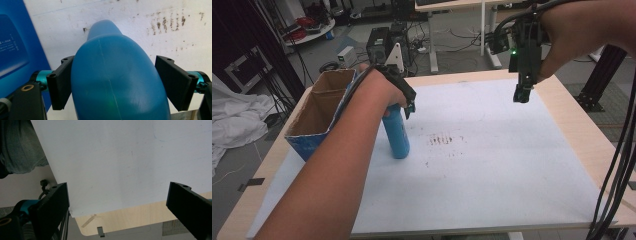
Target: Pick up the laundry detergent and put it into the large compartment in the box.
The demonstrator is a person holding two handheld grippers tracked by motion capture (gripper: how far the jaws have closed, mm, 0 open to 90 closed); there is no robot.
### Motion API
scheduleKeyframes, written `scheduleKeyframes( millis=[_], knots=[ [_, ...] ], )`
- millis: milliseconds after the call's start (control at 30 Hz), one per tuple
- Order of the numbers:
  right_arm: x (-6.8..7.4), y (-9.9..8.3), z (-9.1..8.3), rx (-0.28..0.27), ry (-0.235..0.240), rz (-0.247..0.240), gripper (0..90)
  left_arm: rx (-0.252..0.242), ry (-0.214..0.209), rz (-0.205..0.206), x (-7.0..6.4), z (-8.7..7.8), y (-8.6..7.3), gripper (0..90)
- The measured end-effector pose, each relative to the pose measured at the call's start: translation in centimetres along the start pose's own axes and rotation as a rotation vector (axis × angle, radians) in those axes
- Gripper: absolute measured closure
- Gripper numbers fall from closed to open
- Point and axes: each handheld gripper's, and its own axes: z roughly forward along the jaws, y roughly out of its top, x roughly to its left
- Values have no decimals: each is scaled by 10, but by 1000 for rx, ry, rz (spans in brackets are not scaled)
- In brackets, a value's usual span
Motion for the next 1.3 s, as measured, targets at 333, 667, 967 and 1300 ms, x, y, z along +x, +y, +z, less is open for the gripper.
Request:
scheduleKeyframes(
  millis=[333, 667, 967, 1300],
  knots=[
    [-1, -1, 1, -1, 0, 6, 37, 4, 4, -4, 1, -1, -1, 255],
    [0, -2, 1, -3, 1, 11, 37, 19, 6, 4, 1, -2, -2, 277],
    [-1, -3, 1, -6, -1, 3, 37, 18, 6, 1, 0, -2, -3, 305],
    [-2, -5, 3, -7, 2, 10, 37, 18, 25, -6, -1, -2, -2, 339]
  ],
)
